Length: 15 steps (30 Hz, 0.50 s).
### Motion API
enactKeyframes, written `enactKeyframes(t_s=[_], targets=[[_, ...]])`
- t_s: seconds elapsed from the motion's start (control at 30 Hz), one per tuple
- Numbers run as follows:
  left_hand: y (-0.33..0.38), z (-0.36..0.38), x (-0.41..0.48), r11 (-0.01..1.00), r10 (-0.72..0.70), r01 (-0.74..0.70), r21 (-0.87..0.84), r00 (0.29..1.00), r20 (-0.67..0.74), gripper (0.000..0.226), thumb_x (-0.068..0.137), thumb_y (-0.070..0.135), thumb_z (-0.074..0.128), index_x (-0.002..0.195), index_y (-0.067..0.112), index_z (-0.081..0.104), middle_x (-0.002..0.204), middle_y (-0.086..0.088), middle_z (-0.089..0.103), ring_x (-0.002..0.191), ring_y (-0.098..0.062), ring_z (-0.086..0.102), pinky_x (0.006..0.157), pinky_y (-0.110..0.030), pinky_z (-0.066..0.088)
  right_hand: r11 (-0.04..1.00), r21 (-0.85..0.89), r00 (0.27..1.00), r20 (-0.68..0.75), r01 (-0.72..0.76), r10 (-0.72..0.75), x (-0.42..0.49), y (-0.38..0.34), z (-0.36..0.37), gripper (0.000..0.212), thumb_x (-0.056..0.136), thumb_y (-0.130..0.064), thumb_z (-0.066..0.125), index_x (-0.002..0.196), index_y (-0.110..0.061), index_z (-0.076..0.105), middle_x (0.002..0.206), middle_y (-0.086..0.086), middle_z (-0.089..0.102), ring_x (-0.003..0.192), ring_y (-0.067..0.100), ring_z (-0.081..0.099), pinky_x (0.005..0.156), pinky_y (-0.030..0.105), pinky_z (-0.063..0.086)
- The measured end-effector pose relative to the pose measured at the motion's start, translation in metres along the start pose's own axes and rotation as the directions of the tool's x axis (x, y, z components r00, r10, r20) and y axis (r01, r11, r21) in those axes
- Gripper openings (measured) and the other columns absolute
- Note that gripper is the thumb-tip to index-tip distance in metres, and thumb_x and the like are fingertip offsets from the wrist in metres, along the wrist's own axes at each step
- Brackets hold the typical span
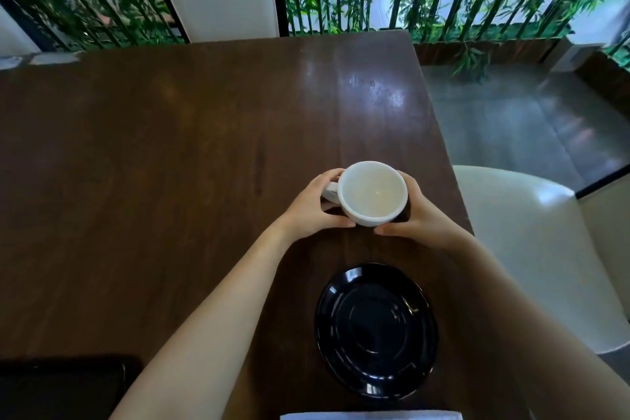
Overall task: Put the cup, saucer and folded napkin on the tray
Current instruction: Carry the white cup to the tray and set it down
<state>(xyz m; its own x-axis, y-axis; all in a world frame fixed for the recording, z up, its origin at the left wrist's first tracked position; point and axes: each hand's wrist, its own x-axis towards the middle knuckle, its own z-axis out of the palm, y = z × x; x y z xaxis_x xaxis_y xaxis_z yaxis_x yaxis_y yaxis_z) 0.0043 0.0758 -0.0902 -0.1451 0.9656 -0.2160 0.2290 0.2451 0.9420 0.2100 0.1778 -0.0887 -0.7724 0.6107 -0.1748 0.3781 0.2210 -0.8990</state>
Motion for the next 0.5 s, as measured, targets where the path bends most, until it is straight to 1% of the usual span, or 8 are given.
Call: enactKeyframes(t_s=[0.1, 0.13, 0.17, 0.27, 0.33, 0.37, 0.5], targets=[[0.004, 0.001, -0.003, 1.0, -0.001, 0.001, -0.009, 1.0, -0.015, 0.08, 0.063, 0.015, 0.085, 0.126, 0.037, 0.041, 0.128, 0.012, 0.041, 0.126, -0.015, 0.045, 0.103, -0.035, 0.046, 0.999, 0.041, 1.0, 0.002, 0.0, 0.0, 0.001, -0.002, -0.001, 0.095, 0.068, -0.008, 0.082, 0.14, -0.023, 0.023, 0.138, -0.011, 0.03, 0.119, -0.014, 0.037, 0.092, -0.005, 0.033], [0.007, 0.001, -0.005, 1.0, -0.003, 0.003, -0.012, 1.0, -0.017, 0.079, 0.063, 0.016, 0.085, 0.125, 0.038, 0.041, 0.127, 0.015, 0.041, 0.126, -0.016, 0.045, 0.103, -0.036, 0.046, 0.999, 0.05, 1.0, 0.006, 0.003, -0.003, 0.0, -0.004, -0.001, 0.095, 0.067, -0.007, 0.082, 0.14, -0.023, 0.023, 0.137, -0.012, 0.032, 0.12, -0.011, 0.038, 0.092, -0.003, 0.035], [0.009, 0.0, -0.008, 1.0, -0.002, 0.002, -0.014, 1.0, -0.018, 0.079, 0.063, 0.017, 0.084, 0.125, 0.038, 0.041, 0.128, 0.014, 0.041, 0.126, -0.017, 0.045, 0.104, -0.038, 0.045, 0.998, 0.058, 1.0, 0.01, 0.011, -0.011, 0.0, -0.006, -0.002, 0.094, 0.067, -0.006, 0.082, 0.138, -0.025, 0.024, 0.134, -0.015, 0.035, 0.118, -0.012, 0.039, 0.092, -0.003, 0.036], [0.022, -0.005, -0.016, 1.0, 0.014, -0.015, -0.007, 0.999, -0.033, 0.08, 0.064, 0.017, 0.084, 0.13, 0.032, 0.041, 0.136, 0.002, 0.04, 0.126, -0.02, 0.046, 0.104, -0.042, 0.045, 0.997, 0.073, 0.999, 0.006, 0.038, -0.039, -0.002, -0.019, -0.006, 0.09, 0.066, -0.003, 0.082, 0.13, -0.036, 0.029, 0.13, -0.022, 0.037, 0.116, -0.019, 0.04, 0.092, 0.001, 0.039], [0.035, -0.01, -0.022, 0.999, 0.032, -0.032, 0.008, 0.998, -0.053, 0.08, 0.064, 0.016, 0.084, 0.13, 0.03, 0.041, 0.137, 0.0, 0.04, 0.126, -0.02, 0.046, 0.104, -0.043, 0.045, 0.995, 0.076, 0.998, 0.001, 0.063, -0.064, -0.003, -0.032, -0.008, 0.088, 0.066, -0.001, 0.081, 0.124, -0.044, 0.031, 0.13, -0.022, 0.039, 0.118, -0.017, 0.041, 0.094, 0.004, 0.041], [0.042, -0.014, -0.026, 0.999, 0.044, -0.043, 0.022, 0.997, -0.064, 0.079, 0.065, 0.016, 0.084, 0.13, 0.03, 0.041, 0.137, -0.001, 0.04, 0.125, -0.02, 0.046, 0.104, -0.043, 0.045, 0.994, 0.079, 0.997, 0.003, 0.077, -0.078, -0.003, -0.04, -0.009, 0.088, 0.066, -0.001, 0.081, 0.124, -0.045, 0.032, 0.131, -0.021, 0.04, 0.119, -0.014, 0.042, 0.095, 0.006, 0.041], [0.073, -0.031, -0.044, 0.992, 0.103, -0.093, 0.08, 0.987, -0.124, 0.079, 0.066, 0.018, 0.083, 0.133, 0.025, 0.041, 0.137, -0.001, 0.043, 0.124, -0.018, 0.046, 0.102, -0.043, 0.046, 0.986, 0.092, 0.991, 0.004, 0.136, -0.137, -0.006, -0.081, -0.013, 0.086, 0.062, -0.011, 0.082, 0.126, -0.042, 0.033, 0.133, -0.013, 0.044, 0.124, -0.003, 0.044, 0.098, 0.012, 0.043]])
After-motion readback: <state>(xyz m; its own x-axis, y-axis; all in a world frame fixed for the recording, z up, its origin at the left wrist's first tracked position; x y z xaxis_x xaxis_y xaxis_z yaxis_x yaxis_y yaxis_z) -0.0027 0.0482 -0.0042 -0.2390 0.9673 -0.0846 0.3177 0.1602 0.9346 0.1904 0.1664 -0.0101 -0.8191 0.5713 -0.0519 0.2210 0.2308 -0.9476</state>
